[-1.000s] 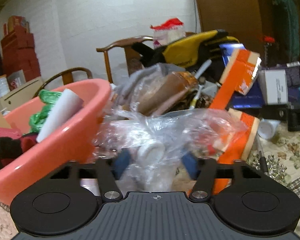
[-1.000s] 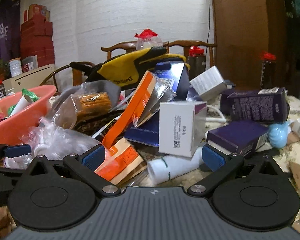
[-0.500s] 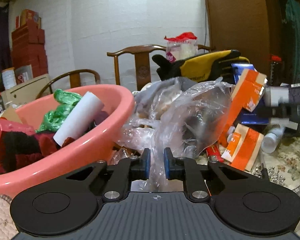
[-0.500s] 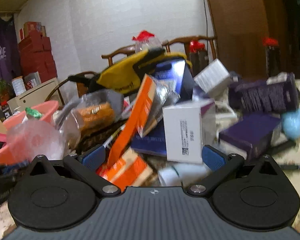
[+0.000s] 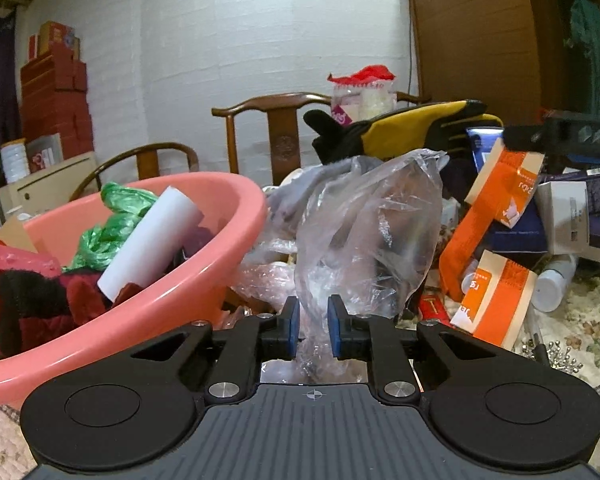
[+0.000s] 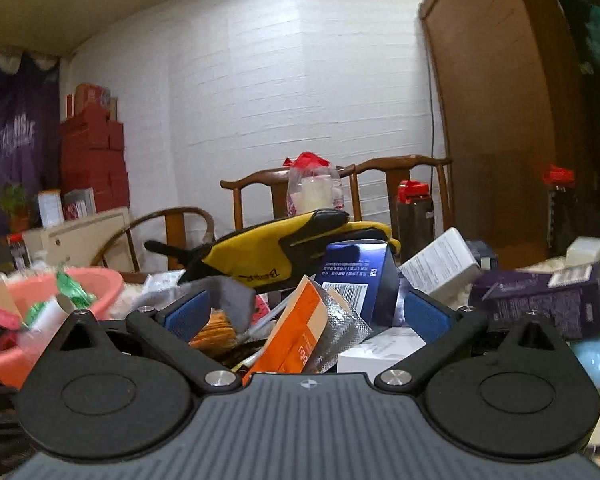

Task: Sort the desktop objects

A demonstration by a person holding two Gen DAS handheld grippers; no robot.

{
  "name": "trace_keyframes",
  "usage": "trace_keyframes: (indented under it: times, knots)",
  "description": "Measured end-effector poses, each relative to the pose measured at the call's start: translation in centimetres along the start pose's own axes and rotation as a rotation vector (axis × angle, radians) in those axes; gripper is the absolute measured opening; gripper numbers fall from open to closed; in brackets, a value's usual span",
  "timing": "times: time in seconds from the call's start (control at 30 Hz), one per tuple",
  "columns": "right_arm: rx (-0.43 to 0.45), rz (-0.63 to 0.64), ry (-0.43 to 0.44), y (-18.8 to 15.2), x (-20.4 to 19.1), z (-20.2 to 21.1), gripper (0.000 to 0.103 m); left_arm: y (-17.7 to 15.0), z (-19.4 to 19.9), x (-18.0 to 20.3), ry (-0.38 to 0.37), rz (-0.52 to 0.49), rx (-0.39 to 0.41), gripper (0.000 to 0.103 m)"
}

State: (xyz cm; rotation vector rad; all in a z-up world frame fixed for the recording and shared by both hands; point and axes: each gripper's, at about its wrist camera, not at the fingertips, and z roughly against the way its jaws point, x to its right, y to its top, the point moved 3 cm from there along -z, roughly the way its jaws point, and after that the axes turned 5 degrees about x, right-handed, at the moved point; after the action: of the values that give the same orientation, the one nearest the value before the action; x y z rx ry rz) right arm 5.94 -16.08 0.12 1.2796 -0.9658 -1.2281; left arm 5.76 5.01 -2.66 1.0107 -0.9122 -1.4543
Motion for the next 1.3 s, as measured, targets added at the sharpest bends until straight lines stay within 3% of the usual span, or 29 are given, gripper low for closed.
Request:
trace_keyframes:
  times: [0.2,0.3,0.43,0.57,0.63,0.73,0.77,1.13,1.2,1.23,1.27,1.3]
  knots:
    - [0.053,0.213,-0.054,-1.6,-1.7,-1.4,0.102,-0.1,0.0,0.3,-0.003,-0.016,0.008,0.021]
    - [0.051,0.243,-0.04,-2.3,-2.2,-2.2,0.098,-0.1,0.1,0.3,-0.012,-0.019,0.009,0.028]
    - [-0.014,0.261,0.009,-3.2,-2.7,-3.2,0.034,-0.1,0.0,0.5,-0.014,-0.022,0.011,0.034]
    - [-0.046,0.276,0.052,-3.9,-3.3,-3.4,0.007,-0.1,0.1,0.5,-0.017,-0.015,0.009,0.035]
    - [-0.043,0.277,0.062,-3.9,-3.5,-3.2,0.003,-0.1,0.2,0.5,-0.017,-0.016,0.006,0.035]
    - [-0.021,0.264,0.085,-3.6,-3.5,-2.3,0.002,0.0,0.5,0.3,-0.019,-0.006,0.006,0.019]
    - [-0.012,0.254,0.089,-3.4,-3.4,-1.9,0.001,0.1,0.7,0.2,-0.019,-0.001,0.013,0.018]
    - [0.104,0.218,0.118,0.5,-3.2,1.7,0.001,3.3,3.6,0.1,-0.027,-0.017,0.112,0.017]
    - [0.099,0.178,0.119,1.3,-2.8,2.0,0.002,3.7,4.2,0.1,-0.026,-0.024,0.128,0.022]
    - [0.092,0.126,0.123,1.6,-2.3,2.3,0.008,3.8,4.4,0.1,-0.022,-0.029,0.134,0.024]
    - [0.076,0.092,0.14,1.7,-2.1,2.5,0.035,3.7,4.4,0.1,-0.015,-0.031,0.136,0.024]
    - [0.061,0.063,0.149,1.5,-1.8,2.7,0.055,3.4,4.3,0.2,-0.011,-0.031,0.128,0.024]
